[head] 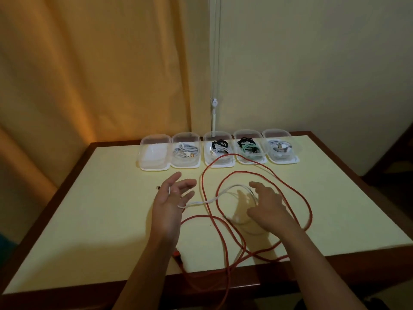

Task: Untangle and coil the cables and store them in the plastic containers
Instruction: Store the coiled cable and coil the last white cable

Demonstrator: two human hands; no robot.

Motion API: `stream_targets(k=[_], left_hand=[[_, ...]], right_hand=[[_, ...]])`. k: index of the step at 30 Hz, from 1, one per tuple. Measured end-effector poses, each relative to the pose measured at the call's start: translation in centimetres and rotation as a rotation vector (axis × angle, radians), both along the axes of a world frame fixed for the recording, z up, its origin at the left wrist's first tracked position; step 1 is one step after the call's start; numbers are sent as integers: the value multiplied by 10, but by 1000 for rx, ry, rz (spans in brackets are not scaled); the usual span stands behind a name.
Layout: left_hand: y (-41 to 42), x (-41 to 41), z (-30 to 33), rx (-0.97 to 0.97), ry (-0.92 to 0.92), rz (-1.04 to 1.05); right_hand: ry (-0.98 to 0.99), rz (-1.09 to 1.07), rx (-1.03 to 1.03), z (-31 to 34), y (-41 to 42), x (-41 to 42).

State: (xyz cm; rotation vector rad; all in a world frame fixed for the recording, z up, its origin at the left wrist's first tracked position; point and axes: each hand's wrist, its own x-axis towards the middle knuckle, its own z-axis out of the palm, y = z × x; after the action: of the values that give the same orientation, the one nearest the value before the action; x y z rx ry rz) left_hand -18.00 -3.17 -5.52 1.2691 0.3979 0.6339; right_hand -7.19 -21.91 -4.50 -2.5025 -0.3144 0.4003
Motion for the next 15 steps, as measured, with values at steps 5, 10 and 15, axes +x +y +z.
stream_targets(k=[5,10,15], left_hand=[[4,11,-3,77,-2,-35],[3,21,7,239,-24,-164],[11,33,11,98,-18,-218]], right_hand=[[-178,284,349,20,27,-26],[-216,460,327,-4,63,-40],[-141,493,382,-18,85,-27]])
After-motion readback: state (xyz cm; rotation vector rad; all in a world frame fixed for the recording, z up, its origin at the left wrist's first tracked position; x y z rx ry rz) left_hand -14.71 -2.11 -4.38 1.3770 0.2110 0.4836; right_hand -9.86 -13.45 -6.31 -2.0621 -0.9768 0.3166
